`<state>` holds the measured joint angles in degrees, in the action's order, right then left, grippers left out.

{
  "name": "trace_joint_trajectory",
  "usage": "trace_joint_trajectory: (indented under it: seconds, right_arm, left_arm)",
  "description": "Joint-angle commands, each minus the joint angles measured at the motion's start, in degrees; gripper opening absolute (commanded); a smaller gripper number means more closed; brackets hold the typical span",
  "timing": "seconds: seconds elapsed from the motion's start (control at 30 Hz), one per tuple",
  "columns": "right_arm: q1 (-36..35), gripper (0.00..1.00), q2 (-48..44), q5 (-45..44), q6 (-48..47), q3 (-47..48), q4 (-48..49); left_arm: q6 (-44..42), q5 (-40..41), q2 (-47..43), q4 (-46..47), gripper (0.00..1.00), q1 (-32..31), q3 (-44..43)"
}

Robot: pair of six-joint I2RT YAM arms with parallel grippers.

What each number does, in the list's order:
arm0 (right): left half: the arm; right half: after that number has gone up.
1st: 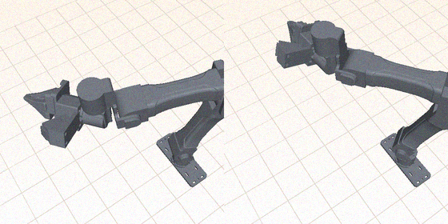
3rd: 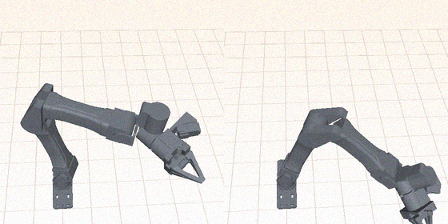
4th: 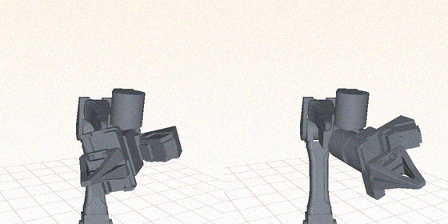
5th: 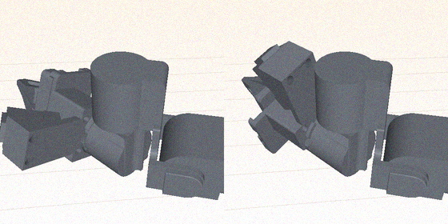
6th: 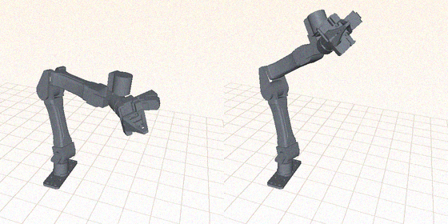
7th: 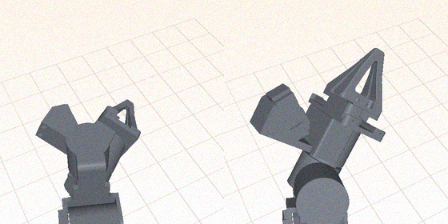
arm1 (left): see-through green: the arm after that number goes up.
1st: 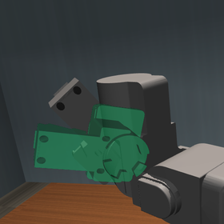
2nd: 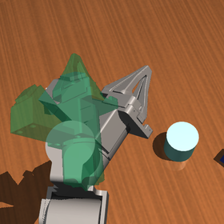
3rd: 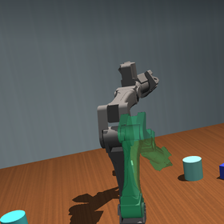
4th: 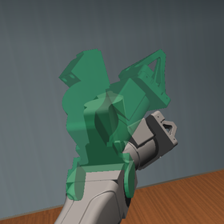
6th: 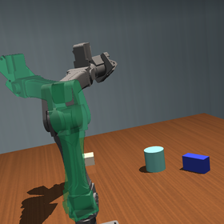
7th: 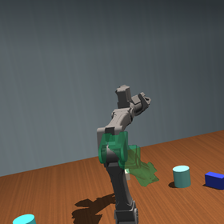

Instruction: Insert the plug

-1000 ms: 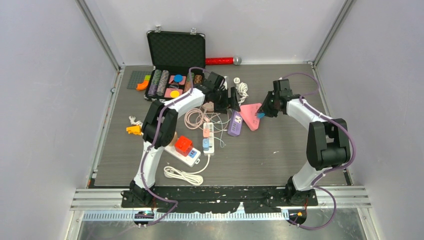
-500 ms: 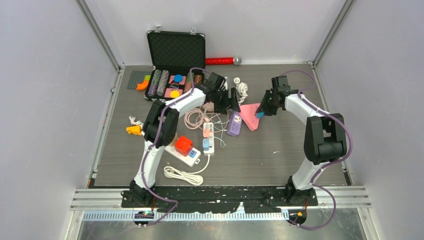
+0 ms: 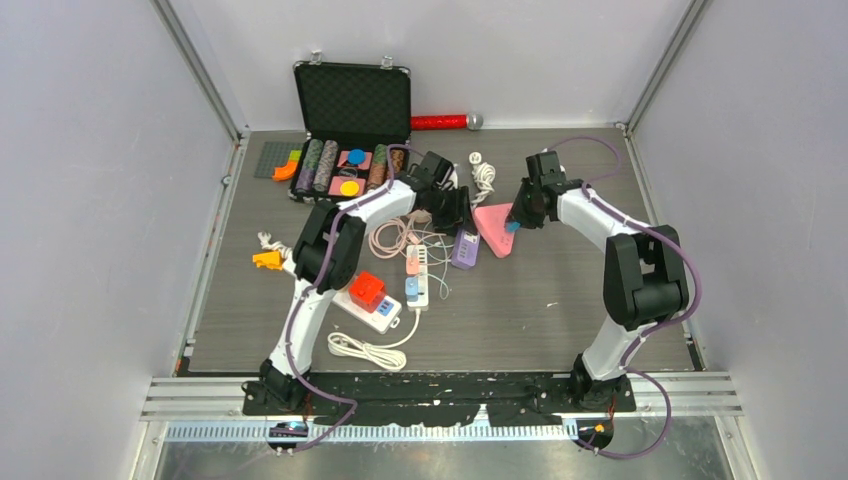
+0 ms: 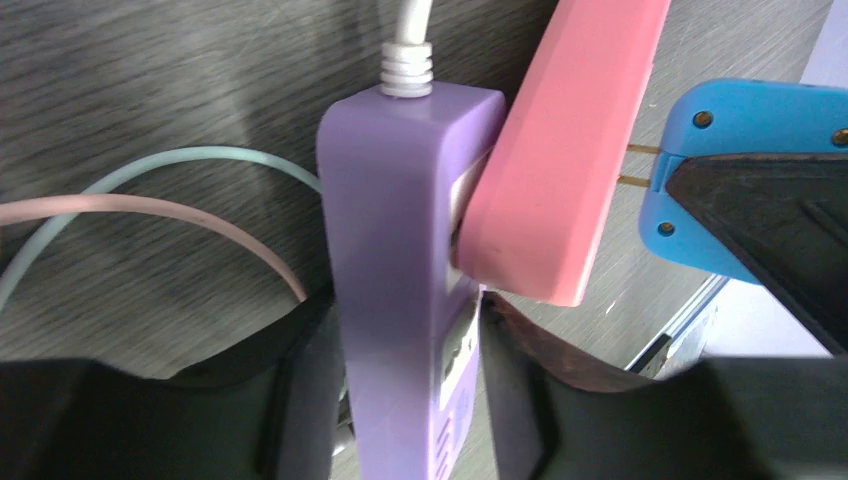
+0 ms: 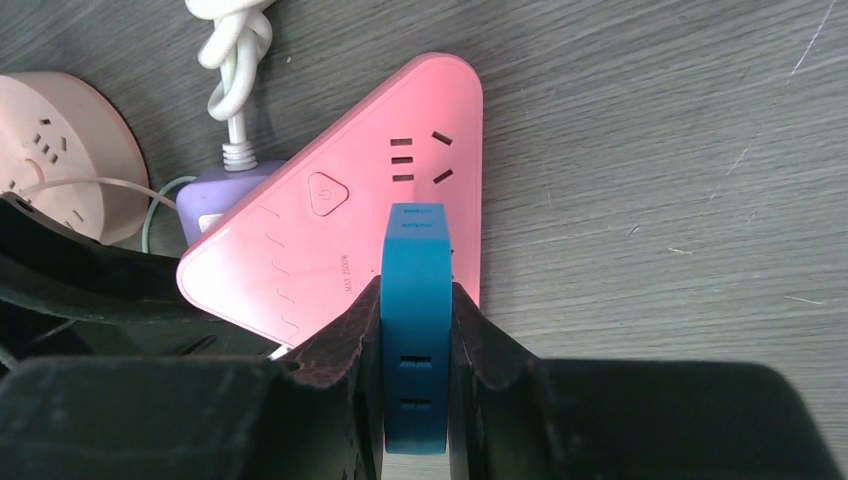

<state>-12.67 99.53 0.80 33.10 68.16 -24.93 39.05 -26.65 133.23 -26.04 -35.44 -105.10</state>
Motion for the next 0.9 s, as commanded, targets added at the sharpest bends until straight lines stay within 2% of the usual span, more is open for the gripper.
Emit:
trace_joint_trajectory:
  seconds: [0.0, 0.13, 0.27, 0.47, 0.53, 0.67, 0.77, 0.8, 0.83, 0.87]
  right_arm:
    - [-2.16, 0.05, 2.39, 0.82, 4.54, -1.3, 2.49]
    - [-2.19, 0.06, 1.91, 2.22, 5.5, 0.44, 3.38]
    - [-2.19, 0.05, 4.61, 1.45, 3.84, 3.67, -0.8]
    - [-2.22, 0.05, 7.91, 0.93, 1.98, 2.49, -2.49]
    - [-2.19, 0.05, 8.3, 0.74, 1.75, 1.77, -2.77]
    - [-2.52, 0.06, 7.22, -0.41, 1.88, 2.62, -4.36]
    - [-2.55, 0.22, 5.66, -3.56, 1.97, 5.84, -5.46]
    - [-2.55, 0.31, 5.13, -3.89, 2.03, 7.6, -6.22]
    - [-2.56, 0.35, 4.88, -4.52, 2.09, 8.61, -6.69]
    - [-2.55, 0.45, 4.47, -5.13, 2.04, 10.53, -7.61]
  left_arm:
    - [1.04, -2.62, 0.81, 1.25, 0.44, -0.52, -2.07]
    - [0.81, -3.13, 0.98, 1.18, 0.34, -0.51, -1.86]
    - [0.55, -3.54, 1.15, 1.17, 0.27, -0.59, -1.88]
    - [0.26, -3.64, 1.11, 0.8, 0.28, -0.6, -2.1]
    - [0.09, -3.59, 1.16, 0.38, 0.32, -0.67, -2.26]
    - [-0.55, -2.78, 0.08, -0.69, 0.51, -0.59, -2.49]
    - [-1.21, -1.53, -1.72, -0.88, 0.61, -0.51, -2.84]
    - [-1.39, -1.04, -2.27, -0.93, 0.66, -0.36, -3.24]
    - [-1.43, -0.72, -2.92, -0.88, 0.69, -0.21, -3.63]
    - [-1.43, -0.55, -3.5, -0.71, 0.72, 0.0, -4.14]
